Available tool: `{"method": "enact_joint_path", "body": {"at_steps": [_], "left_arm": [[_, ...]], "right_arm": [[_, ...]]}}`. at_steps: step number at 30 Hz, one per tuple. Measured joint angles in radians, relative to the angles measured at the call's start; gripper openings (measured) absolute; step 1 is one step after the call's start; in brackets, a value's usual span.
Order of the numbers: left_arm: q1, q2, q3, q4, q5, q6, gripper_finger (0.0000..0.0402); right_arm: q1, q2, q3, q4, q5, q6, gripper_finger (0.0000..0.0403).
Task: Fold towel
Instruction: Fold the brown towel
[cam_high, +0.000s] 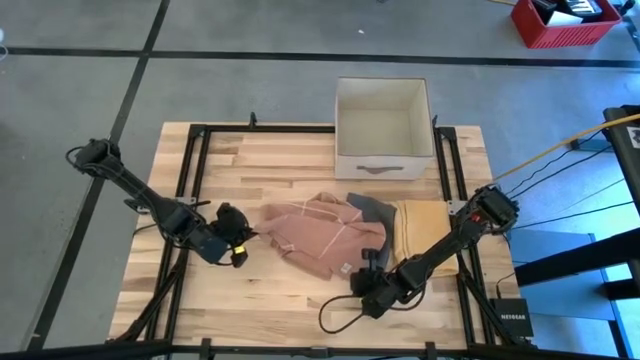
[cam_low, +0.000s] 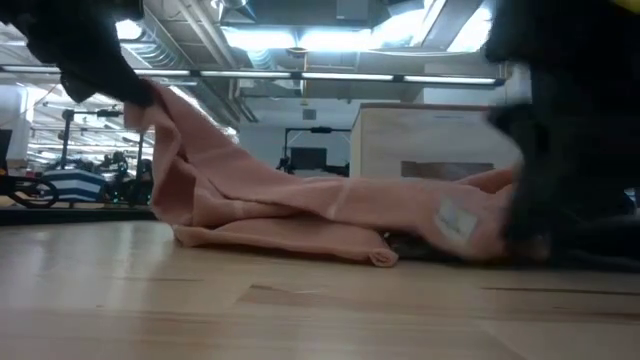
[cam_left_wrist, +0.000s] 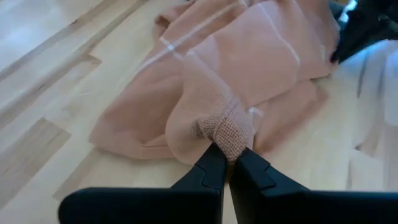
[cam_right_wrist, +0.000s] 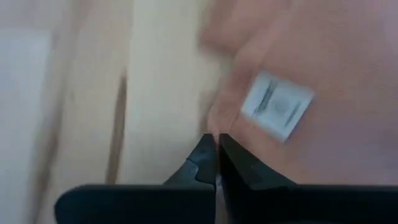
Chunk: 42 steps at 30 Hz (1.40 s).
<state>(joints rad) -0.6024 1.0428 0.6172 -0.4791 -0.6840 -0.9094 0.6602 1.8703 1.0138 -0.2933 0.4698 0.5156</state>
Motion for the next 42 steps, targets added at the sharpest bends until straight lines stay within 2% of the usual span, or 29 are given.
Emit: {"method": "enact_joint_path", "body": {"at_steps": [4, 7, 13, 20, 27, 33, 38, 42], "left_arm": [[-0.042, -0.003, 0.057, -0.024, 0.002, 0.021, 0.0005], [-0.070, -0.005, 0.149, -0.101, 0.027, 0.048, 0.0005], [-0.085, -0.006, 0.407, -0.361, 0.034, 0.105, 0.0005], [-0.053, -0.007, 0.754, -0.672, 0.026, 0.135, 0.0005], [-0.034, -0.008, 1.055, -0.749, -0.033, 0.272, 0.0005], [-0.012, -0.013, 1.221, -0.754, -0.035, 0.402, 0.0005], [0.026, -0.017, 1.303, -0.808, -0.029, 0.479, 0.0005], [0.052, -0.014, 1.364, -1.013, 0.095, 0.401, 0.0005]], "right_arm": [[0.000, -0.108, 0.101, -0.089, 0.122, -0.046, 0.0006], [0.000, -0.175, 0.165, -0.215, 0.206, -0.102, 0.0006], [-0.007, -0.348, 0.269, -0.343, 0.330, -0.250, 0.0004], [-0.062, -0.519, 0.402, -0.355, 0.453, -0.488, 0.0003], [-0.181, -0.577, 0.588, -0.333, 0.463, -0.713, 0.0004], [-0.301, -0.574, 0.719, -0.266, 0.449, -0.925, 0.0004], [-0.439, -0.573, 0.784, -0.181, 0.348, -1.085, 0.0003], [-0.564, -0.571, 0.817, -0.172, 0.223, -1.124, 0.0003]]}}
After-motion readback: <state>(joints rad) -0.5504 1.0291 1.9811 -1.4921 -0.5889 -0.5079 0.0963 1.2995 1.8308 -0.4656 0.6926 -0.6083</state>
